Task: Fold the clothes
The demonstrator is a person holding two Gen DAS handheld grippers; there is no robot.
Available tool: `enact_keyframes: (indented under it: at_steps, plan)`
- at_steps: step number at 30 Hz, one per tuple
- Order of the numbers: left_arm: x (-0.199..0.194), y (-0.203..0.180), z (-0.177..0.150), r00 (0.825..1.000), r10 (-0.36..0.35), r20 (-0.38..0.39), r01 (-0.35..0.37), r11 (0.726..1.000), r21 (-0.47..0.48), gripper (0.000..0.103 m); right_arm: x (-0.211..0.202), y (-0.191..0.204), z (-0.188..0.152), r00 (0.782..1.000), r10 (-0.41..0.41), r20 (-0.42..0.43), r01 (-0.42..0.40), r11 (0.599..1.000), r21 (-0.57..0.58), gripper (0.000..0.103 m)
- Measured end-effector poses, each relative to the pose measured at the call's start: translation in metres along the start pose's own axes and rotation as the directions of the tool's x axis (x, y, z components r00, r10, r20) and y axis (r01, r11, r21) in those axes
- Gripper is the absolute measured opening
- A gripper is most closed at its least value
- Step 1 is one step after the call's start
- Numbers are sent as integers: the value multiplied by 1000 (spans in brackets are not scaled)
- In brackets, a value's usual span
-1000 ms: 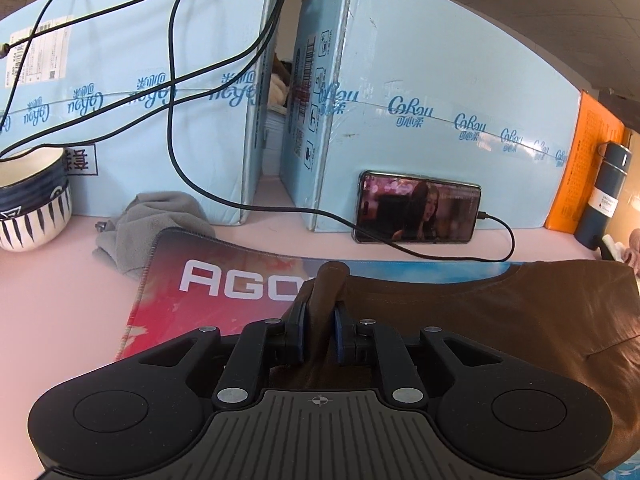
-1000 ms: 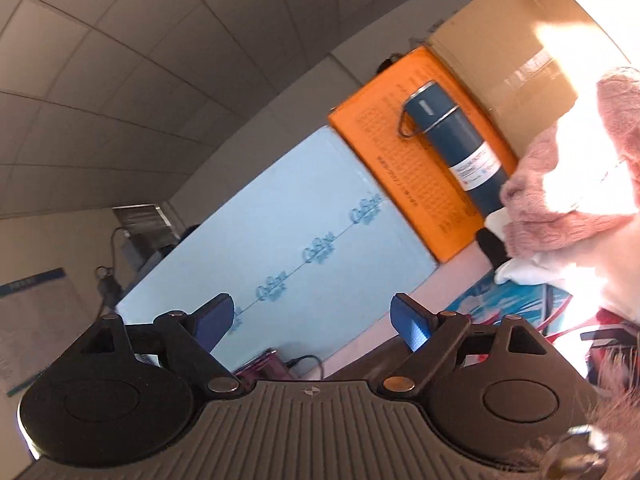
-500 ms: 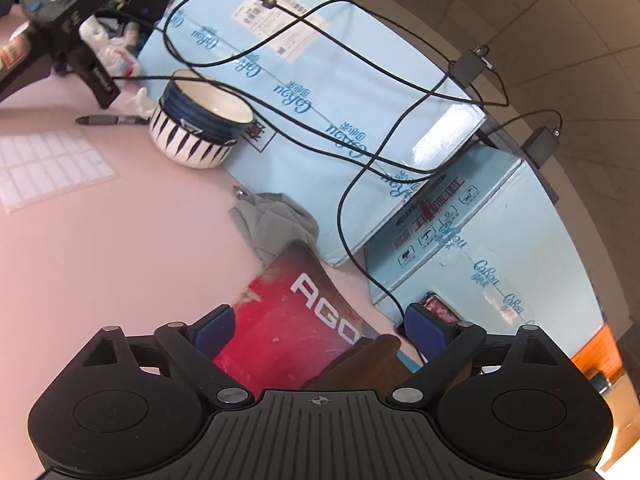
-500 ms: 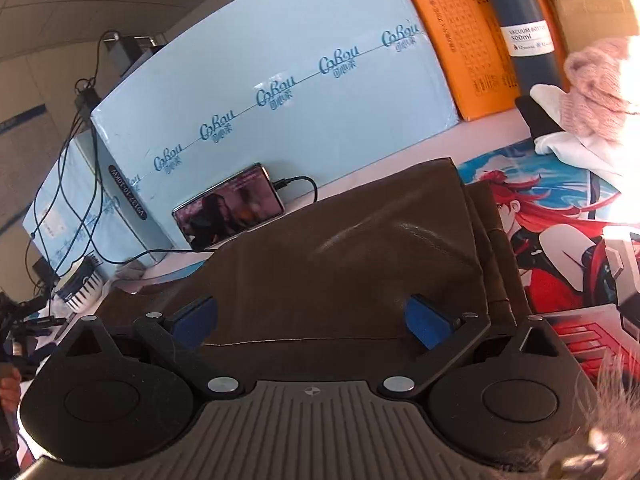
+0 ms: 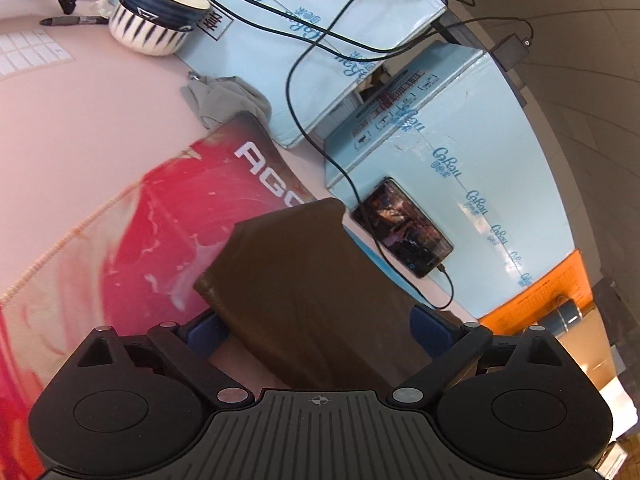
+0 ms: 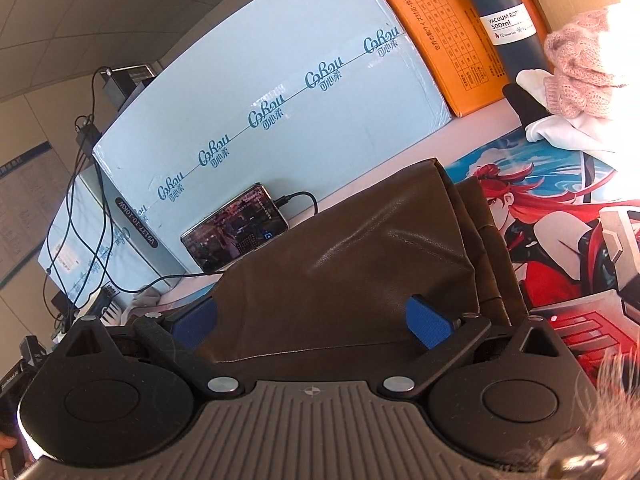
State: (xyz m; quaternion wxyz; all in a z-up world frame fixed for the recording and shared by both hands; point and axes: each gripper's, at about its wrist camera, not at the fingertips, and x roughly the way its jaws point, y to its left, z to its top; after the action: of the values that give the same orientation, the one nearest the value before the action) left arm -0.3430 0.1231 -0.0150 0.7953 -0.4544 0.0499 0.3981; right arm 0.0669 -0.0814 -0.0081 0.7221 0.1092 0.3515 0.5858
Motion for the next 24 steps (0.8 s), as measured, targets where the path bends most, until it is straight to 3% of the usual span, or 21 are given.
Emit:
enact_keyframes:
  at_steps: [9,11,12,13,16,20,24]
  plan:
    - [26,-16,0,991,56,125,-50,998,-49,94,0,-3,0,1000,13,2,-13,1000,21,102]
    - [33,-12,-2,992,71,103,-64,996,-62,54,-1,-3,0,1000,15,3,-15,1000,24,102]
    - [37,-7,-2,994,74,76,-67,994,-82,19,-1,-3,0,1000,16,3,-16,1000,26,102]
    - [39,0,-2,996,62,66,-55,992,-112,11,-1,-3,0,1000,17,4,-17,999,28,102]
    - [32,3,-2,994,31,101,-18,992,-128,8,-2,-5,1,1000,24,10,-24,999,38,102]
    - [21,-23,3,982,36,185,-43,998,36,5,-7,-8,2,999,41,33,-43,997,60,102]
    - [16,-56,9,959,61,278,-116,976,186,4,-16,-16,4,992,105,72,-113,987,118,102]
